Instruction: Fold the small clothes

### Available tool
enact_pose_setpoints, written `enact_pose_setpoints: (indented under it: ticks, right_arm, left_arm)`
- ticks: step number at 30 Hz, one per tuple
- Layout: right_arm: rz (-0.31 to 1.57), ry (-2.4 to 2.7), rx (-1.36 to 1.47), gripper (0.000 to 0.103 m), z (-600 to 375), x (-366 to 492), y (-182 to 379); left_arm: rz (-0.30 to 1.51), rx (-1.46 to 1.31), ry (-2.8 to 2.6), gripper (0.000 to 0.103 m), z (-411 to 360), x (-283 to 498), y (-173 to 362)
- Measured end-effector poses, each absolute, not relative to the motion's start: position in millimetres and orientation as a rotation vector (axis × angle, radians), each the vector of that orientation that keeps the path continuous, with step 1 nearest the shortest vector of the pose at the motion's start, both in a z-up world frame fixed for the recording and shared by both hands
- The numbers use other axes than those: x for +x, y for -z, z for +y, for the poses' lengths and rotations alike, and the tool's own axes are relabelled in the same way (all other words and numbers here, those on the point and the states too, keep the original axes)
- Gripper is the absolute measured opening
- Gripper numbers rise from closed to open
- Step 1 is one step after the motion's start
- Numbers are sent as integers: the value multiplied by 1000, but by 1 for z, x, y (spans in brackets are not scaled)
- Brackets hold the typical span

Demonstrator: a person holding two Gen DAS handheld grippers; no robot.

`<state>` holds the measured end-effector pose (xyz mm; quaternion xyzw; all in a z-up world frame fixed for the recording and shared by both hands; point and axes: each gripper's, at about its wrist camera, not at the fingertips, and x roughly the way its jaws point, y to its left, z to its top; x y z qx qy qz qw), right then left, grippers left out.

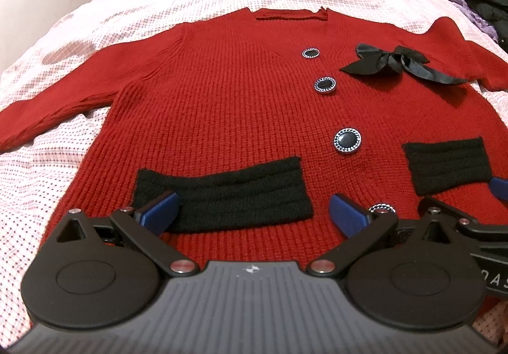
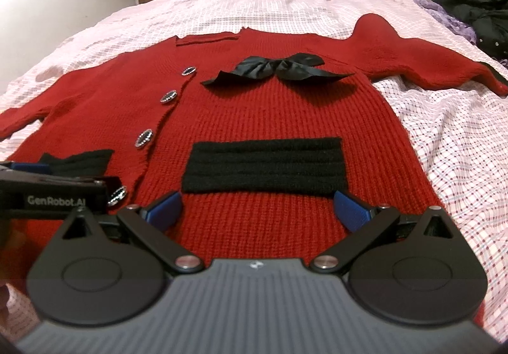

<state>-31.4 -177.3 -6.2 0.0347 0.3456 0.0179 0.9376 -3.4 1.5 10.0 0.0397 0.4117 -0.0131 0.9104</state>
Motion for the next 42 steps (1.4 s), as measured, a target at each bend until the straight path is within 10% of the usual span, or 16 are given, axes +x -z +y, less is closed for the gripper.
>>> enact_pose_setpoints:
  ticks: [42]
  right_arm:
    - [565, 243, 438, 103, -449, 64, -28]
  left_arm:
    - [923, 86, 4, 103, -39, 54, -24]
